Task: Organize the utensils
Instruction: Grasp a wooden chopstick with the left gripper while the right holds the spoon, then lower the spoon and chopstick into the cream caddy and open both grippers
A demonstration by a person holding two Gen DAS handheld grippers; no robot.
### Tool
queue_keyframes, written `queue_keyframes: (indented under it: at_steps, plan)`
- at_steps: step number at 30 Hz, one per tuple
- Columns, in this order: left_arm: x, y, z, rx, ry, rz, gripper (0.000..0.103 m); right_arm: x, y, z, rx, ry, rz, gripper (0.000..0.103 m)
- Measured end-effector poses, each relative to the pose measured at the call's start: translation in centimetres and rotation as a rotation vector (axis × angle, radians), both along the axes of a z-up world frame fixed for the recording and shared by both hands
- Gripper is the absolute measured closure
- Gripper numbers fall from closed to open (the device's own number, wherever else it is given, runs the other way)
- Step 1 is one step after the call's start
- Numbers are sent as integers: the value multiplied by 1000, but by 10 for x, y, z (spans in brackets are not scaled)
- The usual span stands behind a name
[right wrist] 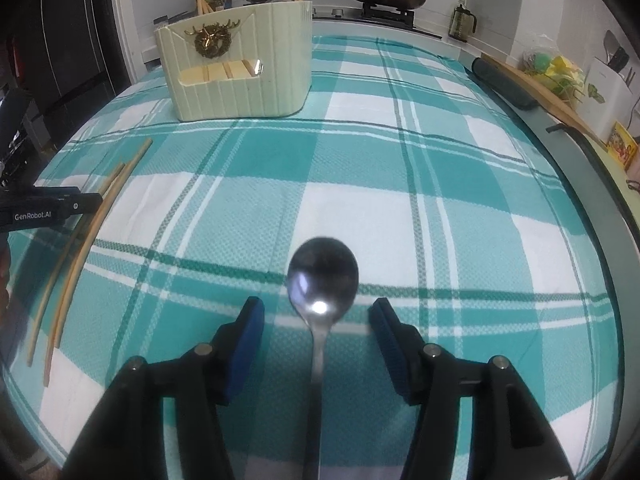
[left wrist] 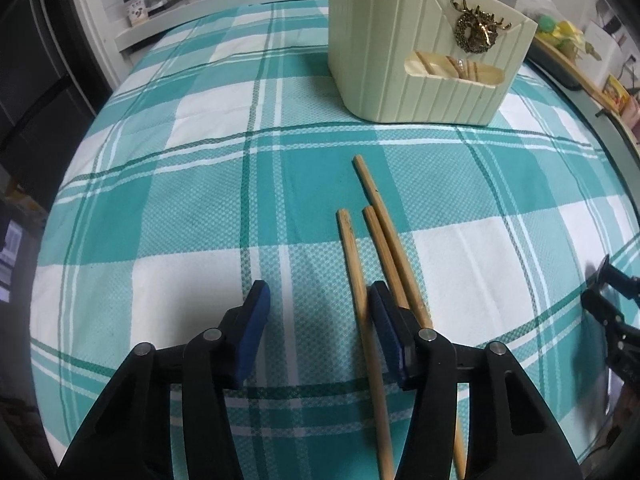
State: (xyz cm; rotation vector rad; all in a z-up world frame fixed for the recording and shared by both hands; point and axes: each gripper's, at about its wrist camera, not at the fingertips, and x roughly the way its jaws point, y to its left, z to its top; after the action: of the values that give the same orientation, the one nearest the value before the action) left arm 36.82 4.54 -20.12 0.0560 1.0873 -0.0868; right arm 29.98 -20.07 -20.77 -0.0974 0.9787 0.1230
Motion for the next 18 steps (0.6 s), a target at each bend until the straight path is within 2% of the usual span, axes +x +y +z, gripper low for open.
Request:
queue_keyframes:
  at_steps: [2, 3, 4, 5, 6, 7, 12, 18]
  plan:
    - [4, 2, 1, -7, -8, 12, 68, 11, 0, 0, 8, -6, -17, 45]
    - [6, 3, 1, -22, -11, 15, 79, 15, 0, -1, 4, -13, -23, 47]
    - [7, 4, 1, -35, -12, 17, 83, 18, 1, -1, 2, -20, -26, 47]
    - [7, 5, 2, -42, -14, 21, 90, 20, 1, -1, -2, -25, -27, 50]
    - [7, 5, 2, -49, -16, 22, 94, 22, 2, -1, -6, -34, -27, 63]
    - [7, 6, 2, -51, -20, 25, 95, 22, 2, 0, -11, -42, -24, 68]
    - [-6, 8, 15, -69, -58, 34, 98, 21, -1, 4, 22, -59, -26, 68]
    - [-40, 16, 65, -117, -175, 31, 98, -1, -17, 43, 128, -156, -6, 68]
